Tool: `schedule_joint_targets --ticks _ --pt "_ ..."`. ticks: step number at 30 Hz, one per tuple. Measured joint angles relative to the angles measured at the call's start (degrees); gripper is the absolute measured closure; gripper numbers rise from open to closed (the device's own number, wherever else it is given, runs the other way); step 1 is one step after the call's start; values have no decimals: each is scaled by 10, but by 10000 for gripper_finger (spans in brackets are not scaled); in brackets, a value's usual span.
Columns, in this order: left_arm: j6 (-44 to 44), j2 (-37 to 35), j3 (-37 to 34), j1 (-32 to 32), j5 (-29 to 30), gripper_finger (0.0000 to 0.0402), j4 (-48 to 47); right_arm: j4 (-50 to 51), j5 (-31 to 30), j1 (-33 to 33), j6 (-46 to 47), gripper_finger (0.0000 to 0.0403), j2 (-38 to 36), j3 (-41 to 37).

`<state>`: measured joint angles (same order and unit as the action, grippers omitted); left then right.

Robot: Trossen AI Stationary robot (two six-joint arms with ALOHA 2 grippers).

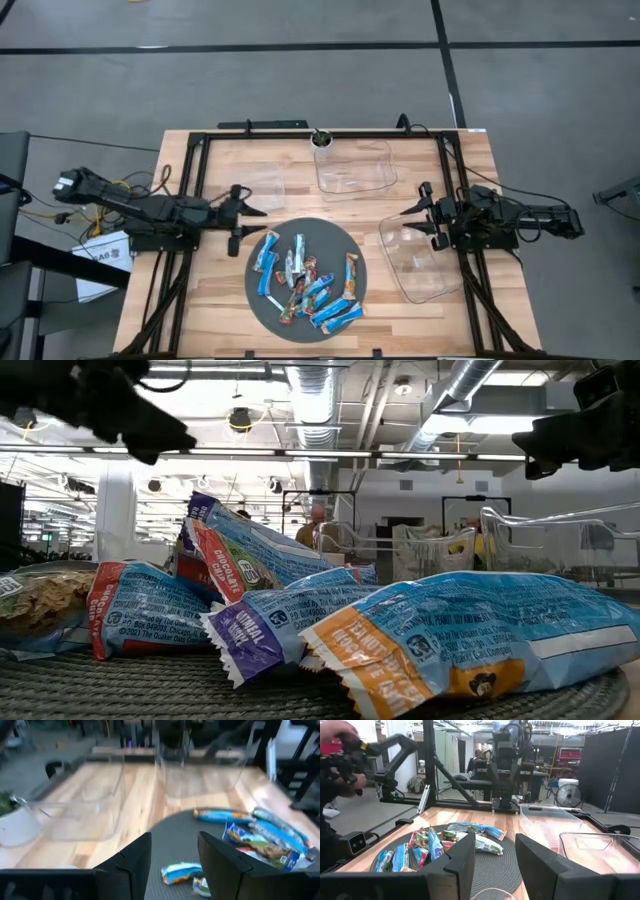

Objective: Pick and place Granola Bars by type
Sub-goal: Put the blue granola bar into the white bin

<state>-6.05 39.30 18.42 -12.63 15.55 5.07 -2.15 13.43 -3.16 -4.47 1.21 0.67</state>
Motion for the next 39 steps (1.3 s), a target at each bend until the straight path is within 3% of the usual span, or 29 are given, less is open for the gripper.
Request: schedule_joint_targets --ticks 6,16,33,39 --pt "-89 150 137 -45 9 248 -143 0 0 0 0 270 0 0" --pt "-277 314 302 -112 62 248 -331 0 0 0 0 270 0 0" --pt "-611 450 332 -174 61 248 -384 0 0 0 0 269 0 0" --pt "-682 491 333 -175 22 249 -395 0 0 0 0 269 0 0"
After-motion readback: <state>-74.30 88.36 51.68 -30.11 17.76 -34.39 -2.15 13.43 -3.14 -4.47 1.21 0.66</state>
